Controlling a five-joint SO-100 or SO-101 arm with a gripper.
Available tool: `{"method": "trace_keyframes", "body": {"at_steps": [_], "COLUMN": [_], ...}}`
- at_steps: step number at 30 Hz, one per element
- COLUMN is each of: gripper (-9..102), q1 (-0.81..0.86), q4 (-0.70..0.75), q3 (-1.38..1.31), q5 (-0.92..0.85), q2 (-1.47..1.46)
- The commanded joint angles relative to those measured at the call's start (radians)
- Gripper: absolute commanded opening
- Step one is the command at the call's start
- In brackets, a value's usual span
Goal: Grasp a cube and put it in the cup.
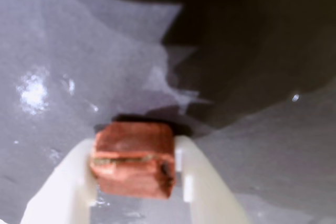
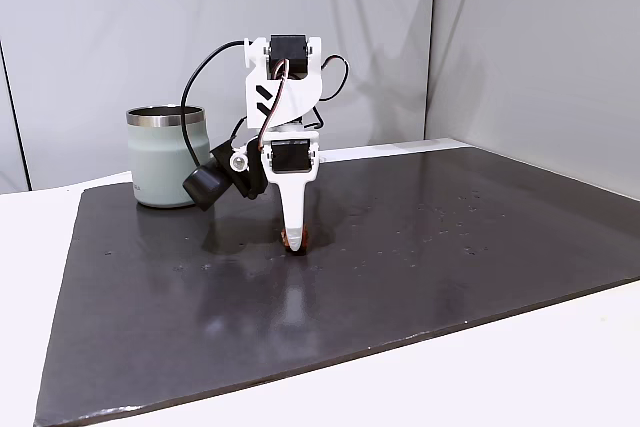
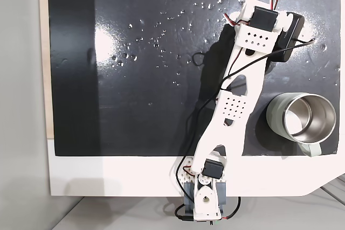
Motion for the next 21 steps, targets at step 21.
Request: {"method": "trace_keyframes", "body": {"at_steps": [21], "gripper": [7], "q1": [0.061], "q4": [0.046], "q3": [0.132], "q5": [0.048], "q2": [0.465]}}
